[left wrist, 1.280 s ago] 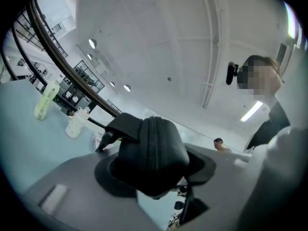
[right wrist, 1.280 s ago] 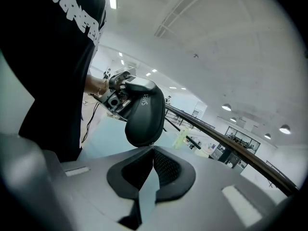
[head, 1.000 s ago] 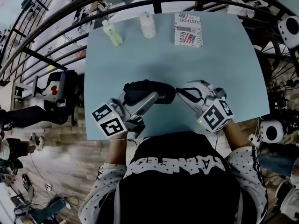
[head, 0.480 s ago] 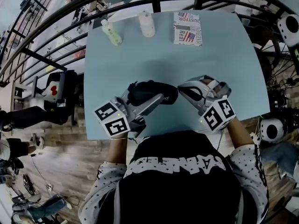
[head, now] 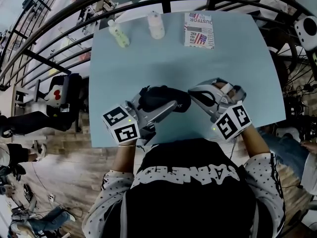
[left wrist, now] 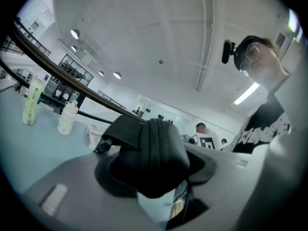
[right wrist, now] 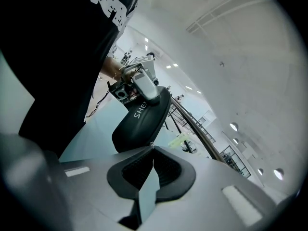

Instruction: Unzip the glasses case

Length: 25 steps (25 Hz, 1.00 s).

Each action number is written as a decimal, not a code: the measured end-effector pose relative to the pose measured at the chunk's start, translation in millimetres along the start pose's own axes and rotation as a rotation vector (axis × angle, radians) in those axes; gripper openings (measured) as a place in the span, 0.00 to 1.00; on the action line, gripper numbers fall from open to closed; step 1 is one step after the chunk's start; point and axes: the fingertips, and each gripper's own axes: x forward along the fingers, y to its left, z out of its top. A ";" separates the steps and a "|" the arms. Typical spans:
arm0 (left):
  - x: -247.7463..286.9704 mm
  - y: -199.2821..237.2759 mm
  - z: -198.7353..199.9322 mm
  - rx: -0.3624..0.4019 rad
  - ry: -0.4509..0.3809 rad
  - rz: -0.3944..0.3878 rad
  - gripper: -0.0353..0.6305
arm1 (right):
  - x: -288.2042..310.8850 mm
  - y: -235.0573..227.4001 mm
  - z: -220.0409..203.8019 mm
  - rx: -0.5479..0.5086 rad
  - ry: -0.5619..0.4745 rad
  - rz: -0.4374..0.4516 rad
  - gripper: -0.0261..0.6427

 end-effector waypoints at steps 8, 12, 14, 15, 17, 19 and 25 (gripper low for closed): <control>7.5 -6.4 -5.2 0.000 0.016 -0.014 0.05 | -6.5 -3.4 5.9 -0.001 -0.018 -0.008 0.05; 10.1 -10.2 -6.8 0.001 0.029 -0.025 0.05 | -9.9 -5.0 9.6 0.005 -0.031 -0.009 0.05; 11.2 -11.4 -8.1 0.006 0.036 -0.031 0.05 | -10.1 -5.8 11.6 0.004 -0.038 -0.012 0.05; 11.8 -12.1 -8.9 0.009 0.038 -0.033 0.05 | -10.4 -6.3 12.6 0.003 -0.043 -0.012 0.05; 13.9 -14.3 -10.6 0.014 0.045 -0.035 0.05 | -12.4 -6.9 14.3 0.004 -0.053 -0.010 0.05; 16.0 -16.6 -12.9 0.016 0.055 -0.037 0.05 | -14.4 -7.2 16.0 0.005 -0.064 -0.006 0.05; 18.6 -16.6 -18.5 0.016 0.086 -0.050 0.05 | -11.1 -10.8 23.9 0.003 -0.090 0.005 0.05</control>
